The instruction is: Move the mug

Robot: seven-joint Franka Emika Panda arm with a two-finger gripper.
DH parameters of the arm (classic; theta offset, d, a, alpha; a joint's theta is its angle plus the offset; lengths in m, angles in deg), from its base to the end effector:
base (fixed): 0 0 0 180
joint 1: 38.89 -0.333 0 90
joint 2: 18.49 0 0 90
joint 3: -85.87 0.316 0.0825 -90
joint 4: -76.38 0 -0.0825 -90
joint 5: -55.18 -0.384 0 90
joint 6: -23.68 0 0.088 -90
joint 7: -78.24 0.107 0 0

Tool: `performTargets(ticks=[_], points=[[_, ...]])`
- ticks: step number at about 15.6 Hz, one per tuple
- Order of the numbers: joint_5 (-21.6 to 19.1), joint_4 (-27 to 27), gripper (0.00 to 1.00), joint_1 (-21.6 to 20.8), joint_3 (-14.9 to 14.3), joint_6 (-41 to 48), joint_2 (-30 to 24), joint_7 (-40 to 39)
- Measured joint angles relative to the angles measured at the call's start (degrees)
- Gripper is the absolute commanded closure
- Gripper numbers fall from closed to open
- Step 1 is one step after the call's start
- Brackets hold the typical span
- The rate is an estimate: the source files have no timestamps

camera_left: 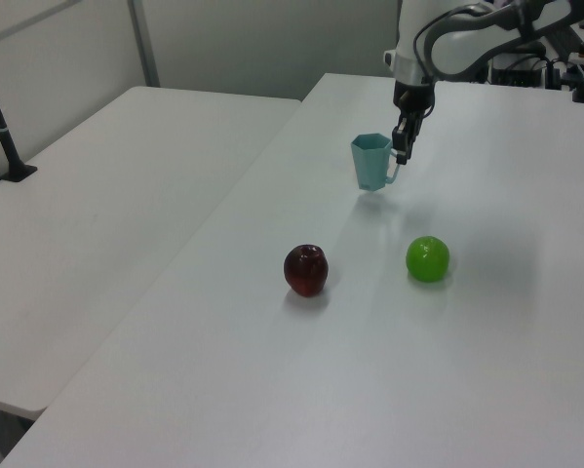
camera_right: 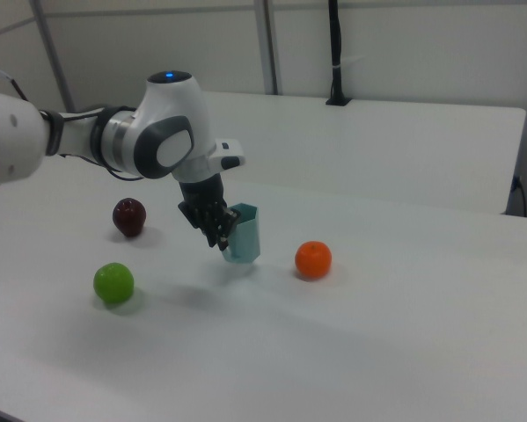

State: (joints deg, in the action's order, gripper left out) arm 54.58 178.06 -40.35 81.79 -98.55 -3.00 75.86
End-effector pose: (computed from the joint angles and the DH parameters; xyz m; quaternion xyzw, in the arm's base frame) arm 0.6397 -0.0256 0.4151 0.9990 -0.0030 0.0442 0.0068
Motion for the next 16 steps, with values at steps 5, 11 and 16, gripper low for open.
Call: performTargets(ticks=[5,11,16], points=[[0.0,6.3,1.0,0.6,-0.2,2.0,-6.0,0.0],[0.0,15.3,1.0,1.0,-0.4,2.0,-11.7,0.0],[0.0,18.2,1.0,1.0,-0.4,1.9,-12.5,0.0]])
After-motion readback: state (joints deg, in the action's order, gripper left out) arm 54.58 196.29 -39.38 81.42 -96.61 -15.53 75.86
